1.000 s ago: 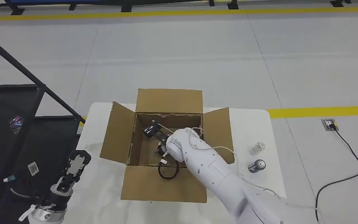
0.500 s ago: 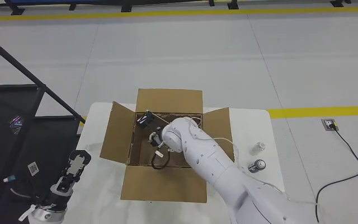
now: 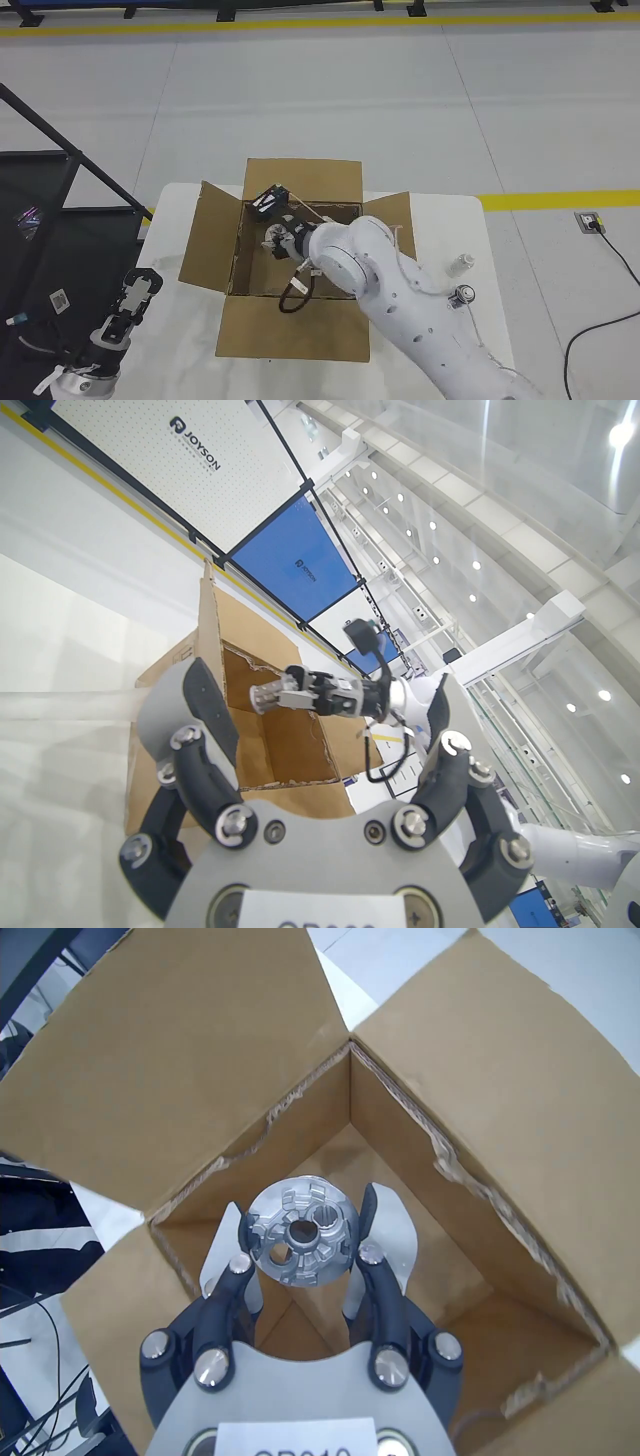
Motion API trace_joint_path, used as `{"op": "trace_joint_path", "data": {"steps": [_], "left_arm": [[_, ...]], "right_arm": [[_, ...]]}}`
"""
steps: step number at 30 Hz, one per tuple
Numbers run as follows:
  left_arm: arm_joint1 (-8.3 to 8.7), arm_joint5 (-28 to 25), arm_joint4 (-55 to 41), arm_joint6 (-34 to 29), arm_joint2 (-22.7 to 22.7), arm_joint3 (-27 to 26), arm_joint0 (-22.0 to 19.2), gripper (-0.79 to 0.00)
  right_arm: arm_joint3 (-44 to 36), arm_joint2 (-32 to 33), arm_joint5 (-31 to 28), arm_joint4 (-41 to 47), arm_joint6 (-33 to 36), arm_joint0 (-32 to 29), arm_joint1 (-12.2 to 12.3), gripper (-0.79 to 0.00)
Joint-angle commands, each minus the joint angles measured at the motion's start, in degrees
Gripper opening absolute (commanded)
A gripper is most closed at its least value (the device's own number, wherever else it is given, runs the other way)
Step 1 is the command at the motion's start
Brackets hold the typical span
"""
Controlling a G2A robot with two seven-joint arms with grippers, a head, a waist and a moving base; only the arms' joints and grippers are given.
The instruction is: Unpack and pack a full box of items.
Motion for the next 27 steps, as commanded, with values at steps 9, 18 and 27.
{"op": "trace_joint_path", "data": {"steps": [9,18,27], "left_arm": [[0.00,0.0,0.0,0.0,0.0,0.0,0.0,0.000],[0.00,0.0,0.0,0.0,0.0,0.0,0.0,0.000],[0.00,0.0,0.0,0.0,0.0,0.0,0.0,0.000]], "right_arm": [[-40.1,21.3,-2.0,-8.7,4.4,-27.6,5.0,-0.785],[-48.0,40.4,1.9,-8.9,1.0,-46.6,6.6,-0.785],[-40.9,45.1,-2.4,-3.5,3.3,-53.7,7.5,-0.785]]}}
